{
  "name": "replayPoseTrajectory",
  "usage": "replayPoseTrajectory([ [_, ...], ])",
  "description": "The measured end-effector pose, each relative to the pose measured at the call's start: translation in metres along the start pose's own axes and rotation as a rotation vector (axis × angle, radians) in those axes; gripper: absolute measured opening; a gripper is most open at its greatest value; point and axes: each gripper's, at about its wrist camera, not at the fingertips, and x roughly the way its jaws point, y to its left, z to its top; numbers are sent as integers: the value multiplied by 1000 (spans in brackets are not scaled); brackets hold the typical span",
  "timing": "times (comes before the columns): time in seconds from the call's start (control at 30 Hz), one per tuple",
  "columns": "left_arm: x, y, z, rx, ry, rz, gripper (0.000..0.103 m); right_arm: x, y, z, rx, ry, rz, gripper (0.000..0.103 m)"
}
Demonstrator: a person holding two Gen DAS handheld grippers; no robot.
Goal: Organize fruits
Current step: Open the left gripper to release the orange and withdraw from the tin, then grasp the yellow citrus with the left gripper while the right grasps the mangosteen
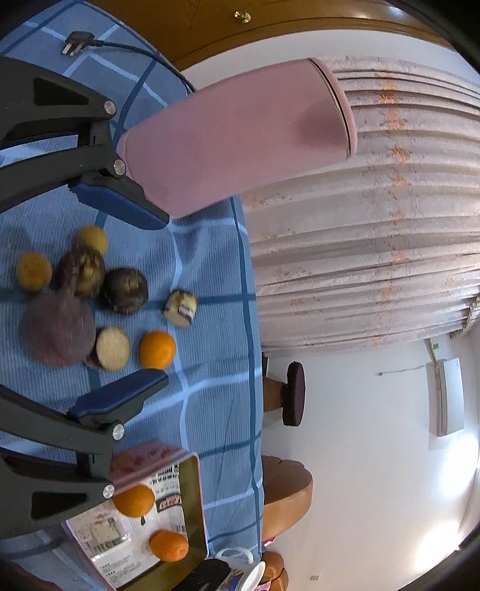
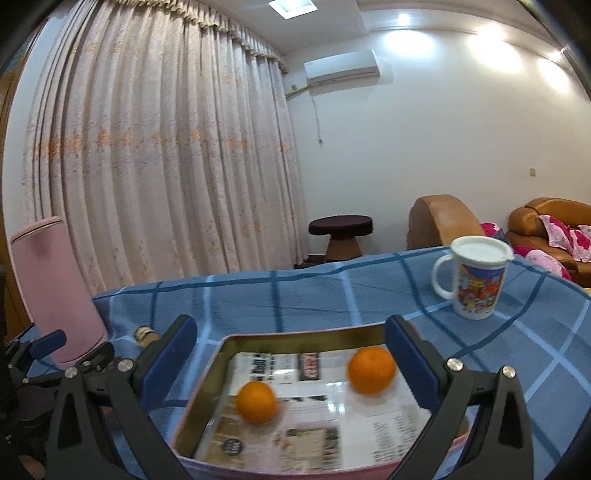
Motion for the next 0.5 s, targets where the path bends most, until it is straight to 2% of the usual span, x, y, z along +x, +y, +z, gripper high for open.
replayPoseTrajectory([
  [0.3, 7, 35, -3, -9, 21, 50, 79, 6, 39, -7, -42, 41, 73, 103],
  [0.5, 15, 82, 3, -116, 70, 94, 79, 16, 66, -12, -110, 99, 130, 97],
])
